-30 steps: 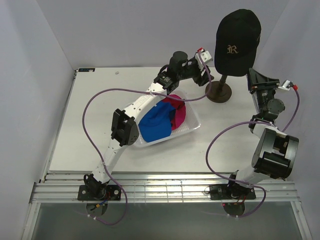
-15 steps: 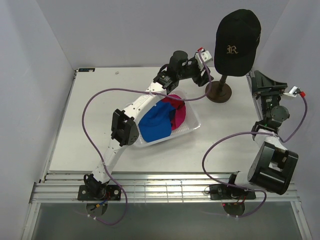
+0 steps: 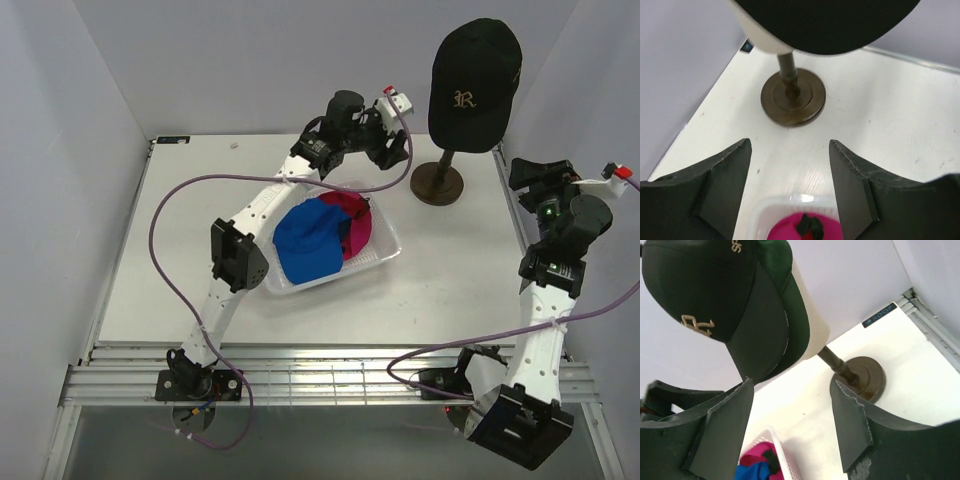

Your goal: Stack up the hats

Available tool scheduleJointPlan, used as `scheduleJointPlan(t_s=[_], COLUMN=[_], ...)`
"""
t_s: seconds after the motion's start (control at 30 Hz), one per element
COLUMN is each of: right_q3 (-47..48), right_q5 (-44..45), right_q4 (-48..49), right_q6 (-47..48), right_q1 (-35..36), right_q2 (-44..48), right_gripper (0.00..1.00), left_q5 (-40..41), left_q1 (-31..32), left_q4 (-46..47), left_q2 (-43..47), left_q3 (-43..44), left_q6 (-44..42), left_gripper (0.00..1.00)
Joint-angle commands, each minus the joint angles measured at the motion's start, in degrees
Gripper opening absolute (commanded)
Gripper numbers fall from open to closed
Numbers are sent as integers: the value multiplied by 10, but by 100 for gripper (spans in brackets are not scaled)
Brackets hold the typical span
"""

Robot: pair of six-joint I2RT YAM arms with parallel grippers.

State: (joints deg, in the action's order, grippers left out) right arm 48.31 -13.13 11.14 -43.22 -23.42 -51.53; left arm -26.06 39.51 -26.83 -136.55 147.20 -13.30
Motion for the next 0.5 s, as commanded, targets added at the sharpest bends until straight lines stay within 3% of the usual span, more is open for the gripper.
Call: scheduleJointPlan(t_s=[0.0,0.07,0.2,0.33,0.47], right_q3=[81,120,284,539,764], right_q5=[8,9,63,141,201], right_q4=[-160,-177,-268,-338,-388], right_q6=[168,218,295,360,401], right_q1=[29,78,180,283,317], right_q2=[14,4,-92,-212,-355], right_gripper=[68,67,65,64,64], left_q5=[25,34,21,2,-7], left_q1=[-35,-48,-100,-150,-188], left_q4=[-78,-108,-141,-157,-161], left_q2=[103,135,196,250,281], left_q3=[-33,-59,-161,-246,-302], left_q6=[-16,-20,-16,-9,-7], left_gripper=[74,74,74,74,75])
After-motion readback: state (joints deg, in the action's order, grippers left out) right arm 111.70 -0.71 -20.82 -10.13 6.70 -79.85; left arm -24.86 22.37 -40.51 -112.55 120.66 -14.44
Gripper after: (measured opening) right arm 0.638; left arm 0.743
